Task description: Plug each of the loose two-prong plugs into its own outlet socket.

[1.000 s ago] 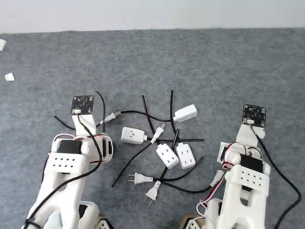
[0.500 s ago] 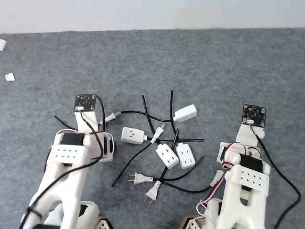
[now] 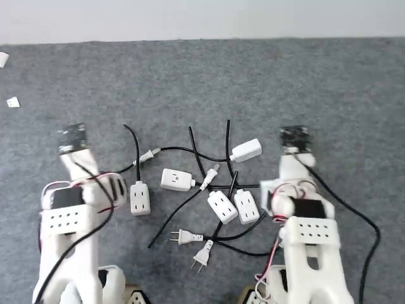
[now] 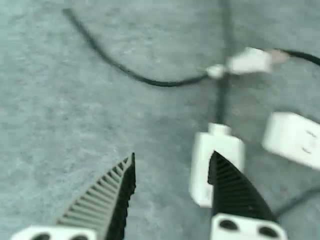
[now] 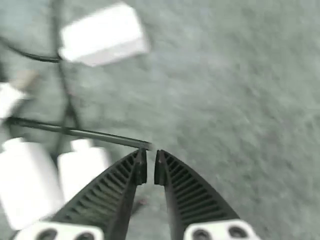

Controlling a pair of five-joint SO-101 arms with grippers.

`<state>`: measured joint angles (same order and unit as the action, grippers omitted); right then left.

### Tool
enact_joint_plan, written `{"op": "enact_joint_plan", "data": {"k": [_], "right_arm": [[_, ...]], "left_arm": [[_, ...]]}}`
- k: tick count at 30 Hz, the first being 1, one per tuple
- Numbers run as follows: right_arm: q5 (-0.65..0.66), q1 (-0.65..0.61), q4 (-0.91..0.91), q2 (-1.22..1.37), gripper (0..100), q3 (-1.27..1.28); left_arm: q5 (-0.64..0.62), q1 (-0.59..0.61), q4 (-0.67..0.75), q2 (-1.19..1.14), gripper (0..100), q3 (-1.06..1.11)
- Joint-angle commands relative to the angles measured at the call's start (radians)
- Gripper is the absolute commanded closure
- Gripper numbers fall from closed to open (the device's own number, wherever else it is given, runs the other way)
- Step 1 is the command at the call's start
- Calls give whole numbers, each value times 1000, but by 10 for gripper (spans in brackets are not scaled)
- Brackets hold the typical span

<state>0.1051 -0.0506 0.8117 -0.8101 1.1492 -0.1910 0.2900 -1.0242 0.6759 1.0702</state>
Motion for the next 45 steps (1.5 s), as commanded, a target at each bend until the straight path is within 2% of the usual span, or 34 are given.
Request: {"op": "enact_joint_plan", "data": {"k": [1,4,7,14,16,22,25,33,40,45], "right_arm": [[2,-88,33,-13,947,-98],[21,-160,53,1,947,-143],[103,-237,54,77,947,-189],[442,-400,-25,390,947,-275],[488,-427,-59,460,946,-284],[489,-441,-54,584,831,-387],[503,-463,-61,599,818,-400],[838,-504,-10,598,829,-400],[959,-455,-38,605,829,-416],[999,-452,-64,607,829,-413]], "left_arm": [[9,109,130,-11,782,27],[9,146,196,-11,782,71],[9,152,227,-14,781,84],[9,153,339,-14,781,137],[9,153,339,-14,780,137],[9,153,342,-14,780,136],[9,152,342,-14,780,136],[11,152,368,-14,780,139],[11,152,368,-14,780,139],[11,152,368,-14,780,139]]}}
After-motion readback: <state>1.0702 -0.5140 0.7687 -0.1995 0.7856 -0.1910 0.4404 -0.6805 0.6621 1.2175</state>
